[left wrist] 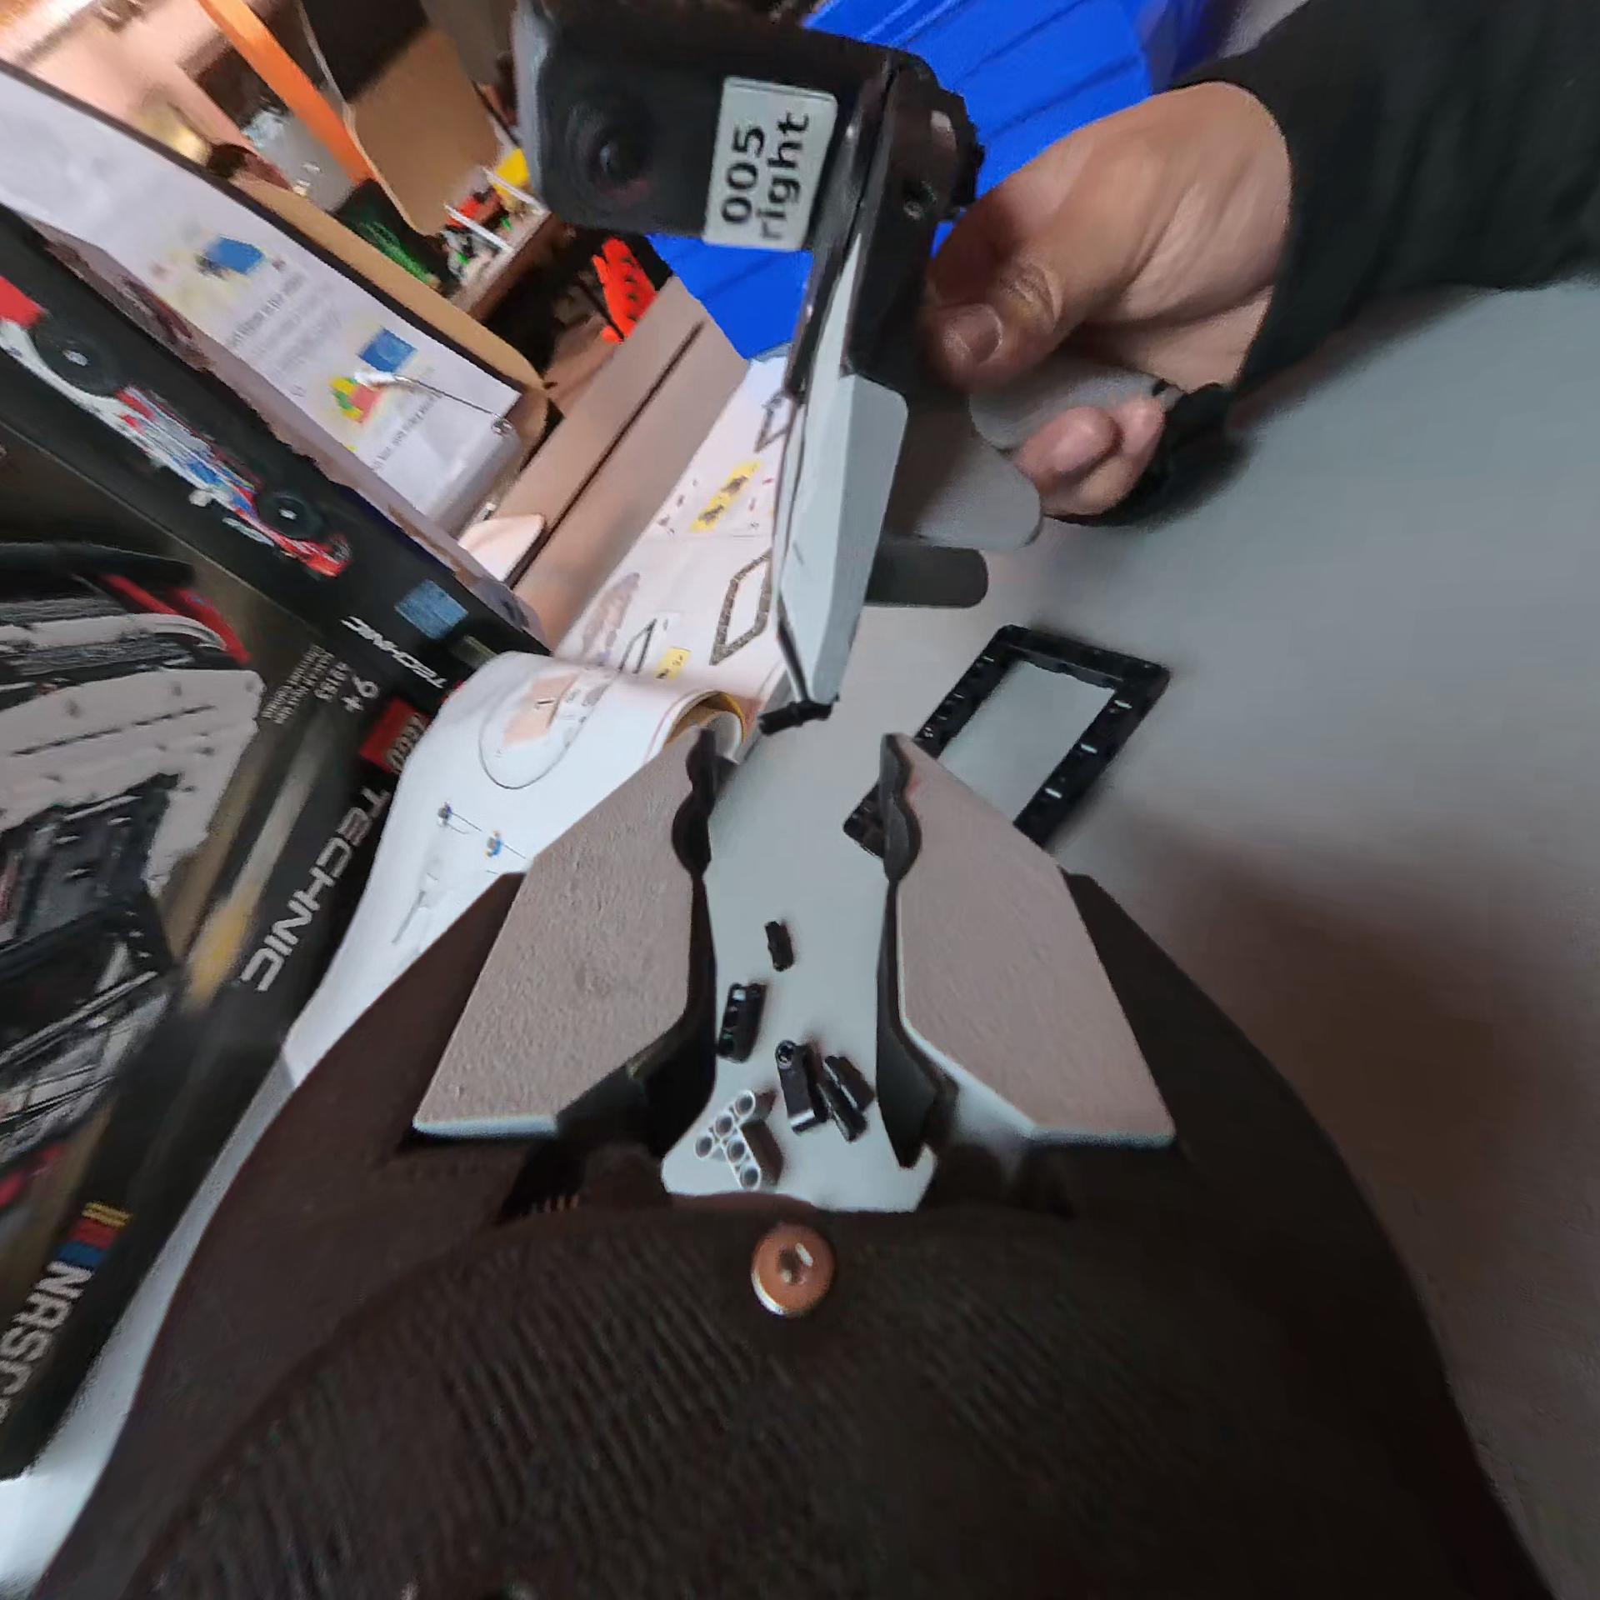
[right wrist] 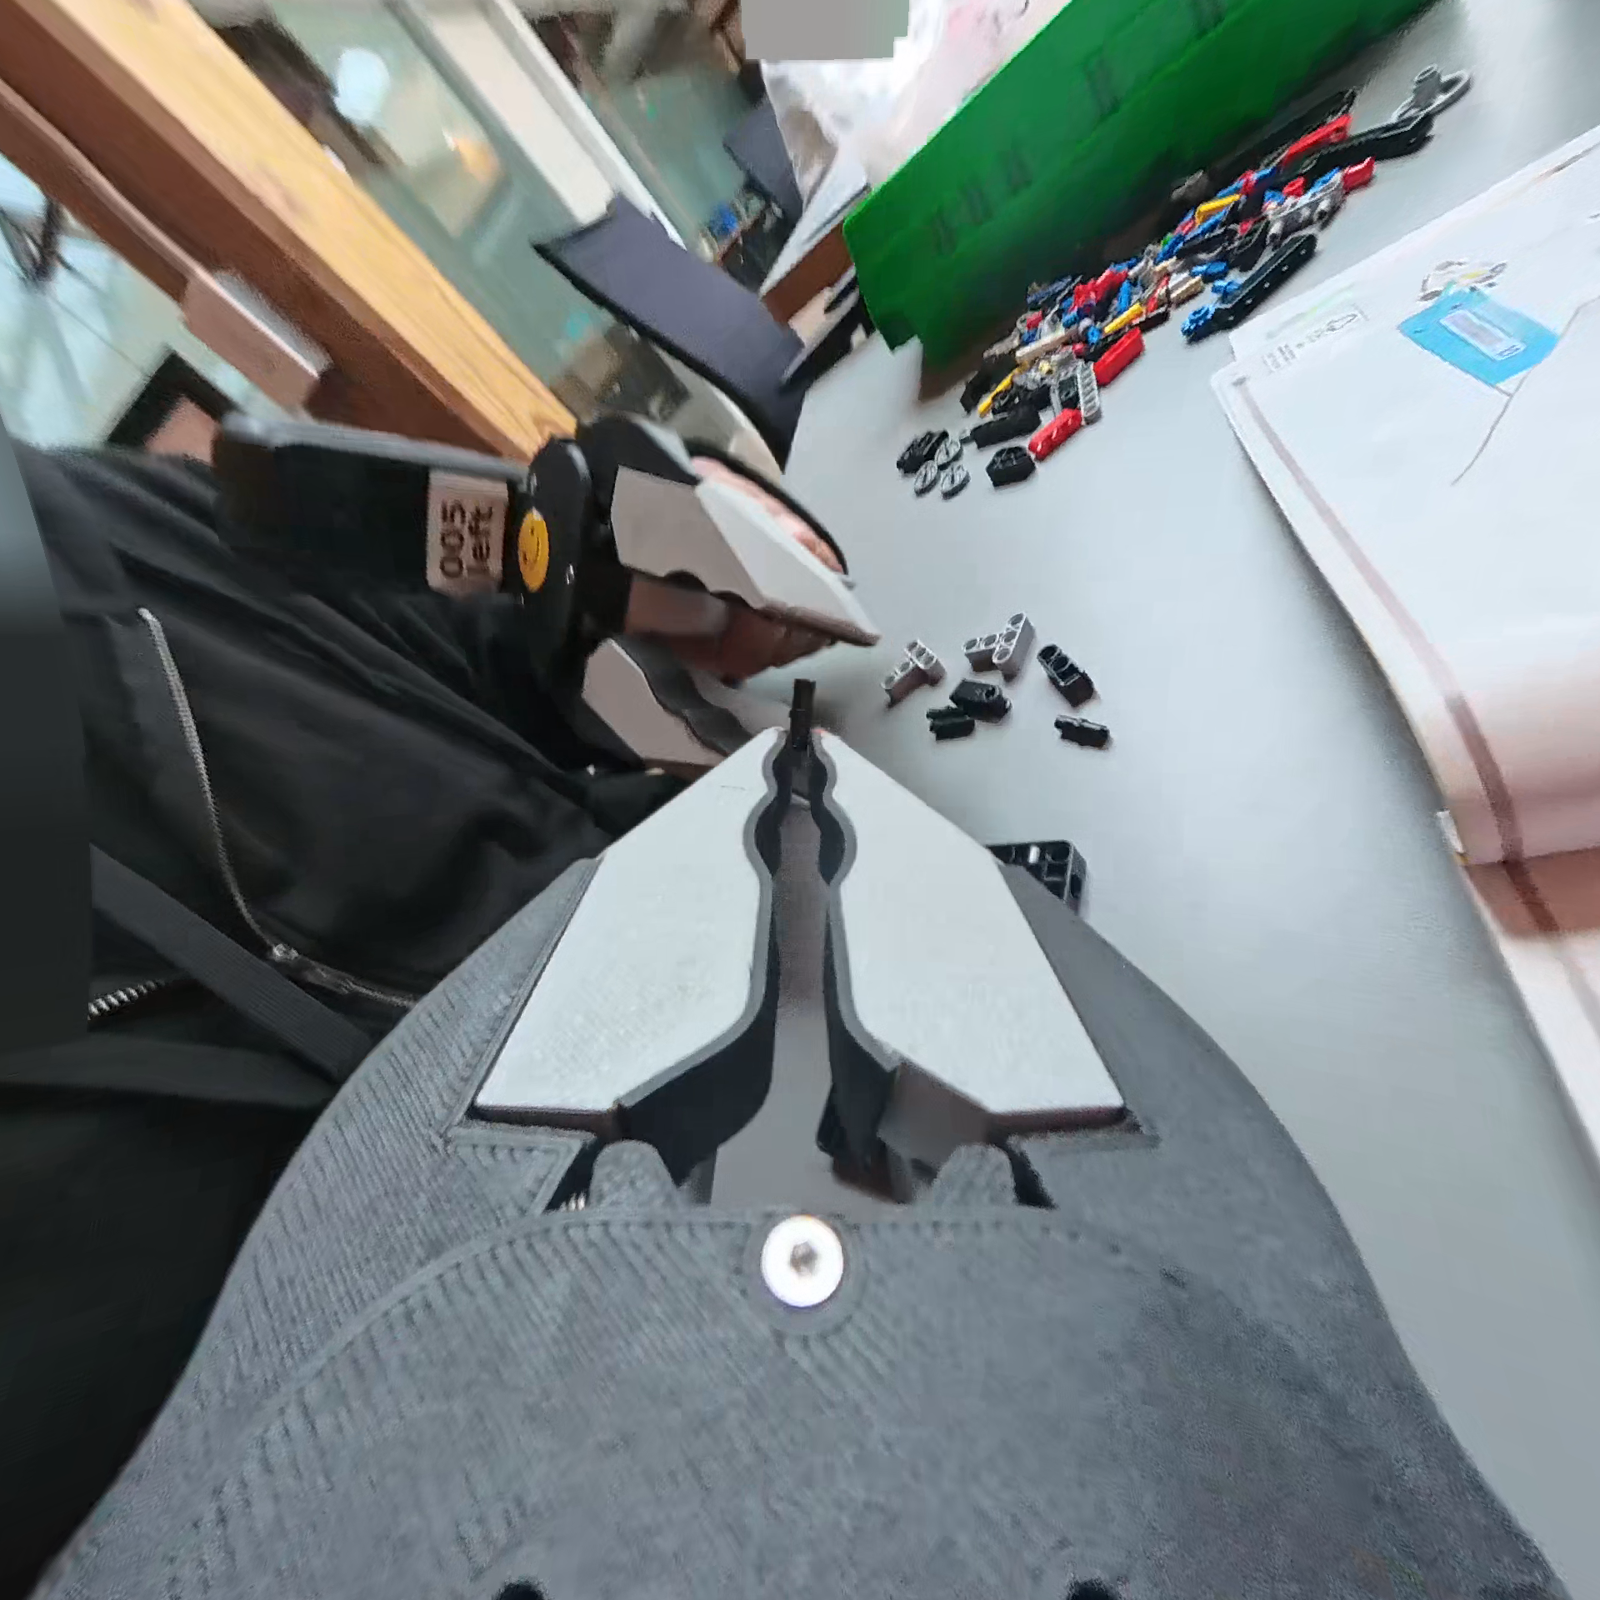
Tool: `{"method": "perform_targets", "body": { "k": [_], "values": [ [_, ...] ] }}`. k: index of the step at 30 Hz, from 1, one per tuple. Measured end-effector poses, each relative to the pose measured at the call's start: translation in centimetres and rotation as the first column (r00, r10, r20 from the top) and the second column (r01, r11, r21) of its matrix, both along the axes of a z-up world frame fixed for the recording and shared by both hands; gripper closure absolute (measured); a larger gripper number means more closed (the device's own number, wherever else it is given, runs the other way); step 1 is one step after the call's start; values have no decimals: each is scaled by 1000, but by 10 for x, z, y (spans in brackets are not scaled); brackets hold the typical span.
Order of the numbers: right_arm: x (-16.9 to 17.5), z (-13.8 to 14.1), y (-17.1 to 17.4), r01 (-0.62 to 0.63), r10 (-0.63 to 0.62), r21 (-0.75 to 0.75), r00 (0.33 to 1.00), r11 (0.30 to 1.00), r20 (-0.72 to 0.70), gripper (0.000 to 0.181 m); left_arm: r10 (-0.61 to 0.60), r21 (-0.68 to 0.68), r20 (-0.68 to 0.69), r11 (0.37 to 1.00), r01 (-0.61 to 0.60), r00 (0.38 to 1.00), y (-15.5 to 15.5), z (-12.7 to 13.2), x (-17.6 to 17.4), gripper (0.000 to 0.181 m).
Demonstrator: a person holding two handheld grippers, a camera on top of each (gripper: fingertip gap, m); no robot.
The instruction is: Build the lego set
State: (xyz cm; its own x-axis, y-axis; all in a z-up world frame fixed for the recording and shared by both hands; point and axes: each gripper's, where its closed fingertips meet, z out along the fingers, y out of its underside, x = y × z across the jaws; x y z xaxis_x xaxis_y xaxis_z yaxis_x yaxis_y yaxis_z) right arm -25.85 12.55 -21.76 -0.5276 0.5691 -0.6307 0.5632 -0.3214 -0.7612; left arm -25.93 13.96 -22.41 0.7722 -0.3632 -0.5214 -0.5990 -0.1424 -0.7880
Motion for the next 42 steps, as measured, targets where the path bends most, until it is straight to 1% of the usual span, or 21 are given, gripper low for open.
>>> {"method": "perform_targets", "body": {
  "k": [4,6,9,13,17,22,23,26,28,30,32,33,36,39,42],
  "values": [
    [-3,2,2,30,-27,-96,999,995,32,181,49,77,-23,996,-47,999,7,9,-1,158],
    [-5,4,6,56,-50,-148,998,987,42,181,68,97,-37,993,-64,997,9,11,-2,159],
    [-4,13,10,58,-50,-257,998,965,40,181,76,84,-50,994,-72,996,12,6,-2,158],
    [-6,13,12,84,-70,-291,996,953,57,181,86,94,-24,992,-84,996,15,9,-4,160],
    [-6,7,8,87,-69,-268,995,959,76,181,75,82,1,994,-75,997,16,8,-2,163],
    [-6,5,7,73,-51,-283,995,956,87,181,50,66,-45,997,-47,998,14,5,-2,164],
    [-6,3,6,70,-49,-269,995,961,85,181,31,52,-68,998,-27,997,13,2,0,167],
    [-4,-5,4,64,-47,-177,994,982,99,181,-14,5,-139,1000,15,990,10,-9,2,167],
    [-4,-12,3,62,-49,-113,993,992,111,181,-45,-43,-136,998,40,990,8,-16,4,167],
    [-4,-23,4,72,-68,-24,988,997,136,180,-90,-145,-117,987,72,989,6,-32,6,167],
    [-3,-34,9,90,-104,94,982,992,156,174,-135,-284,-97,953,103,986,1,-50,8,167],
    [-3,-35,13,108,-128,139,981,984,147,173,-164,-343,-89,931,124,983,-2,-58,10,167],
    [-1,-35,22,148,-179,231,977,962,119,172,-237,-452,-48,871,191,970,-8,-67,20,167],
    [3,-42,25,150,-195,307,973,940,122,174,-274,-504,-50,837,212,960,-5,-69,20,167],
    [10,-52,17,94,-158,361,976,928,150,177,-286,-534,-55,818,214,957,-3,-66,17,167]
  ]
}}
